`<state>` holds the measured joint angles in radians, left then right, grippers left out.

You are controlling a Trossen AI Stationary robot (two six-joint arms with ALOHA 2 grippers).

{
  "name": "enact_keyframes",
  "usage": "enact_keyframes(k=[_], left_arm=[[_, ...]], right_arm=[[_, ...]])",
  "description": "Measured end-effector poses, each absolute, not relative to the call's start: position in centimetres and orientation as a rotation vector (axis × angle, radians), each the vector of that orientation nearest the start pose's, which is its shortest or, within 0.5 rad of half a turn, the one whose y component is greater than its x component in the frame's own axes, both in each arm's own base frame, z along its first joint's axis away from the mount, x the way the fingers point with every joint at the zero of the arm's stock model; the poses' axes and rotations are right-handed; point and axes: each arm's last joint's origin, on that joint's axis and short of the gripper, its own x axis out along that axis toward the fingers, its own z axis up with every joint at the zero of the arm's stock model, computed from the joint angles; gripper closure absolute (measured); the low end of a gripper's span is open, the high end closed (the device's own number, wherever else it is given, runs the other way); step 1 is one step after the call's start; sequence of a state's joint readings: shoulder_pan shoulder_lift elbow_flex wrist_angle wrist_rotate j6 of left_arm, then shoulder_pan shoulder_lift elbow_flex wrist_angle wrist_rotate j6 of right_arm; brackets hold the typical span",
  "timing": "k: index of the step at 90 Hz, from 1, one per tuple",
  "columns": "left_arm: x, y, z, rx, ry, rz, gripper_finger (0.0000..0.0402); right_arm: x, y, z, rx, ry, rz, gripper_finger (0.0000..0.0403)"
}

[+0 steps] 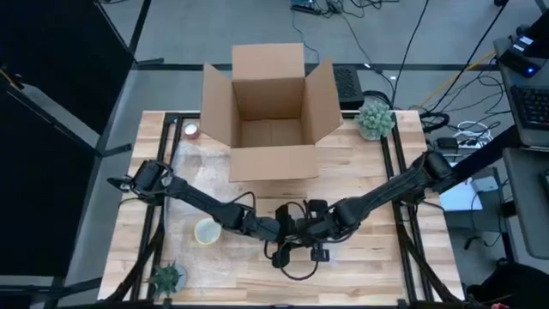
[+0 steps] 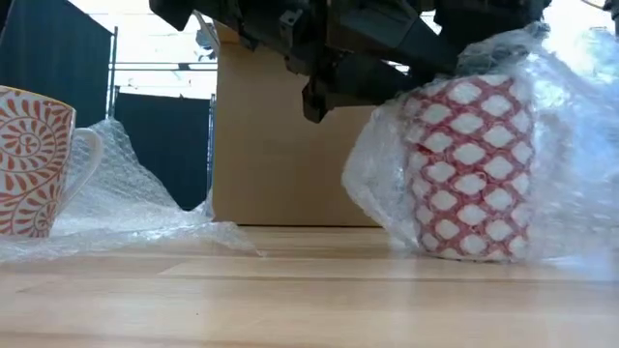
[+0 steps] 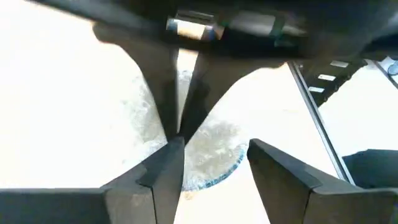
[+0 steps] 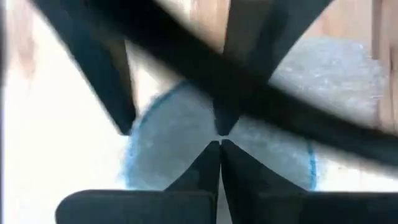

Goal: Wrap mug
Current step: Wrap the red mug with the bubble wrap

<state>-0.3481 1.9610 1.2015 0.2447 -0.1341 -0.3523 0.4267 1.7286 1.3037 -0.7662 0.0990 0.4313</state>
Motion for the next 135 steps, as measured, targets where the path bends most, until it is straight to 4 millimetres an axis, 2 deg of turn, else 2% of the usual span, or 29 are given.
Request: enact_keyframes(k=[22,38,53,79,107,123,135], left_arm=[[39.9,-14.1,17.5,-0.221,0.530,-0.118,0.0231],[39.9,-14.1,17.5,-0.222,0.530,-0.118,0.0231],[39.9,-14.1,17.5,-0.223,0.529,-0.119,0.0231],[40.0,-14.1,17.6,-0.227,0.523,-0.122,0.0231],[40.0,-14.1,17.5,-0.216,0.522,-0.124,0.0231],[40.0,-14.1,17.5,-0.220,0.523,-0.124,0.0231],[40.0,-14.1,17.6,-0.225,0.523,-0.124,0.0231]], right_arm=[[30.3,13.8,25.5,0.086,1.118,0.067,0.0403],[29.8,15.1,25.7,0.093,1.116,0.161,0.0403],[30.6,16.0,24.0,0.065,1.148,0.168,0.0403],[32.3,15.0,20.6,0.040,1.255,0.086,0.0403],[33.6,14.8,17.2,0.016,1.343,0.087,0.0403],[33.7,14.7,17.2,0.007,1.335,0.097,0.0403],[33.3,14.5,18.4,0.016,1.307,0.104,0.0403]])
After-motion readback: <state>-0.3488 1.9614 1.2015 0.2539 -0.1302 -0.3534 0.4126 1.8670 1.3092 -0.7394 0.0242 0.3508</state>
